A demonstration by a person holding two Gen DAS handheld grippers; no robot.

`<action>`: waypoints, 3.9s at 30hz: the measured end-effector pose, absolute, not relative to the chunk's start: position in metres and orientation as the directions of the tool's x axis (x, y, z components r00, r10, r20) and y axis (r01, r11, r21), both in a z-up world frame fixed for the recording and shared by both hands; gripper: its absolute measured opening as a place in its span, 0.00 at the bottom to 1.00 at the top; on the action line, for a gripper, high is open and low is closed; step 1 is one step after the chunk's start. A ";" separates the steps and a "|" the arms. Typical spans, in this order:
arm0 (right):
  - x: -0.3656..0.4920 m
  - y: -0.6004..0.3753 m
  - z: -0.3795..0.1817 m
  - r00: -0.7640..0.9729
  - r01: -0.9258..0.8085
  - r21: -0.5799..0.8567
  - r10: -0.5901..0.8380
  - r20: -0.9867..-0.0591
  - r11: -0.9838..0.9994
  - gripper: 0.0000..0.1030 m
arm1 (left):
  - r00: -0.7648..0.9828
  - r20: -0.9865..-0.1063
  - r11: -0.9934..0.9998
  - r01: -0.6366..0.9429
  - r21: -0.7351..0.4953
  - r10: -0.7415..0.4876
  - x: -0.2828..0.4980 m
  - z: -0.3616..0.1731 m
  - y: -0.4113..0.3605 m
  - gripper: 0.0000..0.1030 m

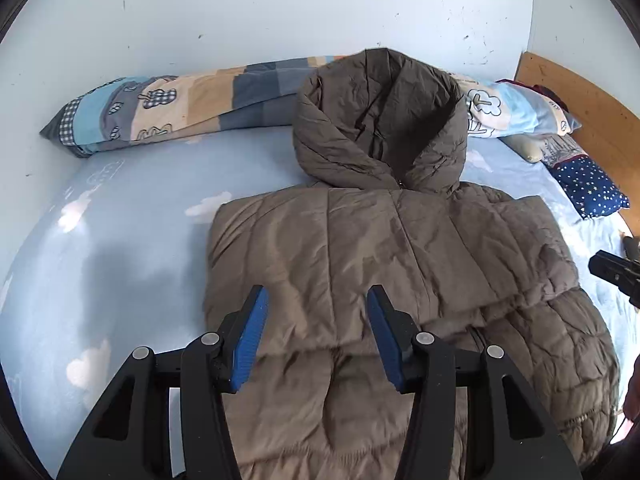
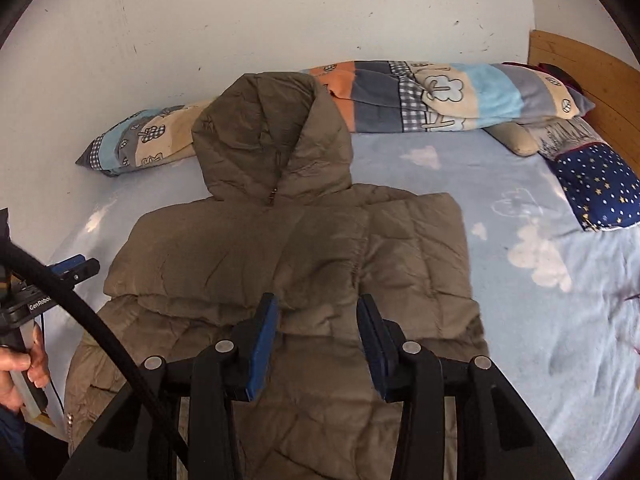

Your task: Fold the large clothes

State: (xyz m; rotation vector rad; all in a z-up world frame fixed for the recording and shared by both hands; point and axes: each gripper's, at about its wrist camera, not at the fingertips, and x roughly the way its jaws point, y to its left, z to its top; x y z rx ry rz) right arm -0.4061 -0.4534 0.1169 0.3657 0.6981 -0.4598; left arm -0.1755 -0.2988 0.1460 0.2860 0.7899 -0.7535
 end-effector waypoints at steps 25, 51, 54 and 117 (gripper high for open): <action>-0.319 -0.485 0.024 0.509 0.560 0.173 -0.172 -0.843 0.810 0.44 | 0.349 -0.846 0.731 0.679 -0.068 -0.403 -0.138 0.063 -0.328 0.56; -0.309 -0.478 0.026 0.512 0.556 0.205 -0.138 -0.848 0.806 0.73 | 0.363 -0.846 0.751 0.657 -0.066 -0.392 -0.136 0.068 -0.325 0.63; -0.309 -0.475 0.027 0.513 0.550 0.192 -0.146 -0.846 0.813 0.75 | 0.361 -0.846 0.751 0.657 -0.068 -0.393 -0.136 0.069 -0.324 0.63; -0.238 -0.526 0.212 0.714 0.304 -0.041 -0.256 -0.651 0.952 0.07 | -0.024 -0.437 0.382 0.446 -0.809 -0.899 -0.070 0.154 -0.338 0.73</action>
